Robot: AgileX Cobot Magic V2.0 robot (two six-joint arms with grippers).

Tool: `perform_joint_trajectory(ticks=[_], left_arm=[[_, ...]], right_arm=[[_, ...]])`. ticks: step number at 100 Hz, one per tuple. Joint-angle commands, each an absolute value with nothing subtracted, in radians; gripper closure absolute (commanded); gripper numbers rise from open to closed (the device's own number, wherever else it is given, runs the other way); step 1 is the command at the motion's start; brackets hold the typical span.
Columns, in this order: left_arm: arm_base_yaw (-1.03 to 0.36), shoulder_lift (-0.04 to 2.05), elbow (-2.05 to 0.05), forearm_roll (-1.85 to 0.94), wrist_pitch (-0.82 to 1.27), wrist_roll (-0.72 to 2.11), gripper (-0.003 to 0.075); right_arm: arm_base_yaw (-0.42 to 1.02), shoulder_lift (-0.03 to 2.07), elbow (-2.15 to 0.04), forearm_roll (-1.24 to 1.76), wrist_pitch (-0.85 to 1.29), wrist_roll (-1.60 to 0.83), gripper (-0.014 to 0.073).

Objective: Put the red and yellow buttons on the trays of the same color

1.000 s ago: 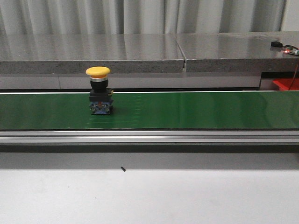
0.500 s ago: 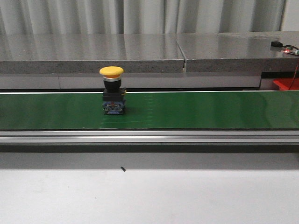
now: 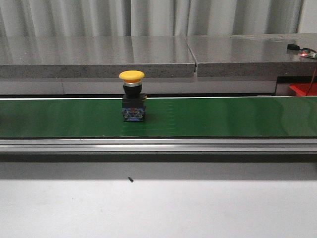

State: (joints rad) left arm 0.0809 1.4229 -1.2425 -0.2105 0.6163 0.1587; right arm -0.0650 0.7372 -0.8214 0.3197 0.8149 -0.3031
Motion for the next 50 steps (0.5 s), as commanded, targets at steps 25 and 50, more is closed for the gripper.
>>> perform_joint_trajectory(ticks=[25, 50], left_arm=[[-0.052, 1.111, -1.174, -0.228, 0.544, 0.163, 0.0136], [-0.096, 0.862, -0.970, -0.228, 0.528, 0.165, 0.0137]], right_arm=[[-0.066, 0.733, -0.845, 0.334, 0.759, -0.306, 0.0663], [-0.066, 0.733, -0.845, 0.334, 0.759, -0.306, 0.0663]])
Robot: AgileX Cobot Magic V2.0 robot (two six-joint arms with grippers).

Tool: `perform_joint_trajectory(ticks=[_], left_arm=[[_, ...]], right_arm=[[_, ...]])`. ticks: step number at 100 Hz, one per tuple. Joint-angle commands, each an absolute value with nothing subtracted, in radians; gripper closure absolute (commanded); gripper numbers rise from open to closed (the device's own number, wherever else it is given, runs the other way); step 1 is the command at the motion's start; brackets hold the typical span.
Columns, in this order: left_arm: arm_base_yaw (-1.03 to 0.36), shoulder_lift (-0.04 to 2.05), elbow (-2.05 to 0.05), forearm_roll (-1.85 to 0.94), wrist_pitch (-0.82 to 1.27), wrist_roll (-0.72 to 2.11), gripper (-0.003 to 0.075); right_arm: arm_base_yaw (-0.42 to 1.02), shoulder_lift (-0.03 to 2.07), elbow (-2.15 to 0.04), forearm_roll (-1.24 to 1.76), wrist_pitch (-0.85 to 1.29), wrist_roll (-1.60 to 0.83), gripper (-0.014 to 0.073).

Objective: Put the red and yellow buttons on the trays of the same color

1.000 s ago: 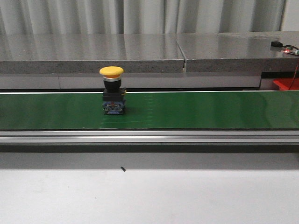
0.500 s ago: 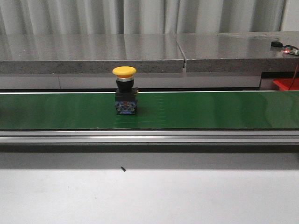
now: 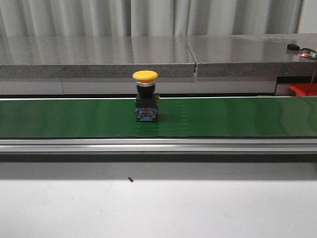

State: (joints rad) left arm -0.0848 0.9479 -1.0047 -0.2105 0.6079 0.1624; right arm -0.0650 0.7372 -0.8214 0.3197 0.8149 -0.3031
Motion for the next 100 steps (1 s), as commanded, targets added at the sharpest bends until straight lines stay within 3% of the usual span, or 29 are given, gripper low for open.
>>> perform_joint_trajectory(ticks=[1, 16, 30, 44, 60, 100], left_arm=[[-0.096, 0.849, -0.957, -0.228, 0.528, 0.165, 0.0137], [-0.096, 0.694, -0.827, -0.221, 0.528, 0.165, 0.0190], [-0.096, 0.557, -0.722, -0.221, 0.530, 0.165, 0.0312], [-0.096, 0.445, -0.651, -0.221, 0.543, 0.165, 0.0486], [-0.096, 0.360, -0.596, -0.221, 0.544, 0.165, 0.0735], [-0.096, 0.344, -0.548, -0.221, 0.546, 0.165, 0.0741]], right_arm=[[-0.066, 0.733, -0.845, 0.334, 0.759, -0.306, 0.0663], [-0.066, 0.733, -0.845, 0.334, 0.759, -0.306, 0.0663], [-0.066, 0.733, -0.845, 0.334, 0.759, -0.306, 0.0663], [-0.066, 0.733, -0.845, 0.338, 0.752, -0.306, 0.0663], [-0.066, 0.733, -0.845, 0.353, 0.747, -0.306, 0.0663], [-0.066, 0.735, -0.845, 0.479, 0.729, -0.306, 0.0653]])
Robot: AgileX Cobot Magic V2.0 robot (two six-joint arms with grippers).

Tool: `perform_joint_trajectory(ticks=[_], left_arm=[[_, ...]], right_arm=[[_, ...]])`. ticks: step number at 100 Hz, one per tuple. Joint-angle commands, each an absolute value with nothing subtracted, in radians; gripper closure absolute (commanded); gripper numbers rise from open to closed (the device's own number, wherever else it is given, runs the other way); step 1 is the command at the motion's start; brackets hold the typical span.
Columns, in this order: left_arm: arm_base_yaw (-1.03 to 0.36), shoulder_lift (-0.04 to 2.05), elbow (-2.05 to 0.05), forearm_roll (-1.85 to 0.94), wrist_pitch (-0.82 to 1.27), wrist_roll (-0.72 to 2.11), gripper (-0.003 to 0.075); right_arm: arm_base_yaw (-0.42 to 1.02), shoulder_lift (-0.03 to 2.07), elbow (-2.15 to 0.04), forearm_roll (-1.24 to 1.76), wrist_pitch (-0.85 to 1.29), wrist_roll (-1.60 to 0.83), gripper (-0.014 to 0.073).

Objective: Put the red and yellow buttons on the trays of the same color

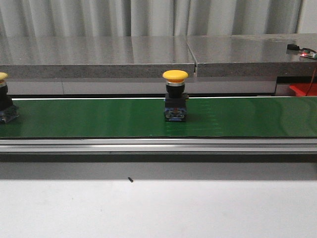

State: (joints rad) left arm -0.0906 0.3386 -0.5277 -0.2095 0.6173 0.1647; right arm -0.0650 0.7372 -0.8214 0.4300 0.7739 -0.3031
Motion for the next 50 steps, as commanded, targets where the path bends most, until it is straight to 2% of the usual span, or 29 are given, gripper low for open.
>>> perform_joint_trajectory(ticks=[1, 7, 13, 14, 15, 20, 21, 22, 27, 32, 38, 50], left_arm=[[-0.096, 0.344, -0.548, -0.221, 0.546, 0.165, 0.0741], [-0.096, 0.344, -0.548, -0.221, 0.546, 0.165, 0.0741], [-0.096, 0.344, -0.548, -0.221, 0.546, 0.165, 0.0741], [-0.096, 0.344, -0.548, -0.221, 0.546, 0.165, 0.0741], [-0.096, 0.344, -0.548, -0.221, 0.546, 0.165, 0.0741], [-0.096, 0.344, -0.548, -0.221, 0.546, 0.165, 0.0741], [-0.096, 0.344, -0.548, -0.221, 0.546, 0.165, 0.0741], [-0.096, 0.344, -0.548, -0.221, 0.546, 0.165, 0.0741], [-0.096, 0.344, -0.548, -0.221, 0.546, 0.165, 0.0741], [-0.096, 0.344, -0.548, -0.221, 0.546, 0.165, 0.0741], [-0.096, 0.344, -0.548, -0.221, 0.546, 0.165, 0.0741], [-0.096, 0.344, -0.548, -0.221, 0.546, 0.165, 0.0741]], right_arm=[[-0.066, 0.737, -0.845, 0.480, 0.731, -0.306, 0.0643], [-0.066, 0.750, -0.845, 0.481, 0.750, -0.307, 0.0594], [-0.066, 0.768, -0.845, 0.483, 0.773, -0.323, 0.0468], [-0.066, 0.770, -0.845, 0.483, 0.776, -0.325, 0.0468], [-0.066, 0.773, -0.846, 0.484, 0.779, -0.330, 0.0419], [-0.066, 0.790, -0.846, 0.493, 0.795, -0.353, 0.0288], [-0.066, 0.793, -0.846, 0.497, 0.797, -0.357, 0.0288], [-0.066, 0.799, -0.846, 0.499, 0.799, -0.364, 0.0229], [-0.066, 0.818, -0.846, 0.522, 0.804, -0.388, 0.0105], [-0.066, 0.839, -0.846, 0.558, 0.804, -0.418, 0.0018], [-0.066, 0.865, -0.846, 0.597, 0.803, -0.463, -0.0024], [-0.066, 0.935, -0.850, 0.656, 0.797, -0.518, -0.0017]])
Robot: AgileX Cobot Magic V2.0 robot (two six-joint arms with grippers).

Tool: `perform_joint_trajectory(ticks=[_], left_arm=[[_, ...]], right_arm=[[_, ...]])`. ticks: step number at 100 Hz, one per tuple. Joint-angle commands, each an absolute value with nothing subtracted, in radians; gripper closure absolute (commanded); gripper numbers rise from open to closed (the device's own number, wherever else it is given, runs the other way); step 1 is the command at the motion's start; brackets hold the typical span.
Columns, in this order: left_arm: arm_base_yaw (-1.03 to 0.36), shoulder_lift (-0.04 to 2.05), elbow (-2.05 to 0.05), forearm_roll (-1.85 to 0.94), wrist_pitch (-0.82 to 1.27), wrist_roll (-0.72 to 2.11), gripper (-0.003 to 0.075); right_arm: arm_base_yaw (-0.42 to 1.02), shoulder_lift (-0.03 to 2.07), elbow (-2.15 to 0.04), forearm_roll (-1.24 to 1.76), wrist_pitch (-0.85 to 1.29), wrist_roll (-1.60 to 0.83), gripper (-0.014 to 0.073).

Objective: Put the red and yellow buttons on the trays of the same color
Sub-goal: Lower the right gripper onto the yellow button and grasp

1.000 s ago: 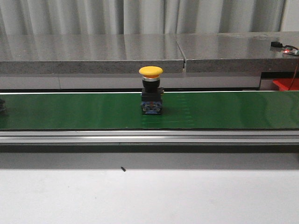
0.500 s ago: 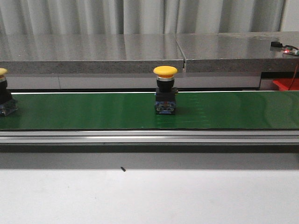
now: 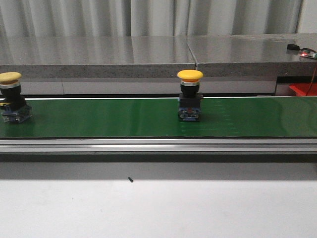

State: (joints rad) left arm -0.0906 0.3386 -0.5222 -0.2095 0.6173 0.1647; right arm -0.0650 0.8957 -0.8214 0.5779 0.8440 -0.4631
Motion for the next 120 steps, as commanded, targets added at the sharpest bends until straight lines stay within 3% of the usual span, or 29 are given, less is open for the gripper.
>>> perform_joint_trajectory(ticks=[1, 72, 120], left_arm=[[-0.096, 0.344, -0.548, -0.221, 0.546, 0.165, 0.0741], [-0.096, 0.344, -0.548, -0.221, 0.546, 0.165, 0.0741], [-0.096, 0.344, -0.548, -0.221, 0.544, 0.165, 0.0741]], right_arm=[[-0.066, 0.939, -0.851, 0.660, 0.797, -0.520, -0.0017], [0.200, 1.463, -1.178, 0.413, 0.717, -0.523, -0.0017], [0.213, 1.594, -1.246, 0.407, 0.663, -0.523, -0.0017]])
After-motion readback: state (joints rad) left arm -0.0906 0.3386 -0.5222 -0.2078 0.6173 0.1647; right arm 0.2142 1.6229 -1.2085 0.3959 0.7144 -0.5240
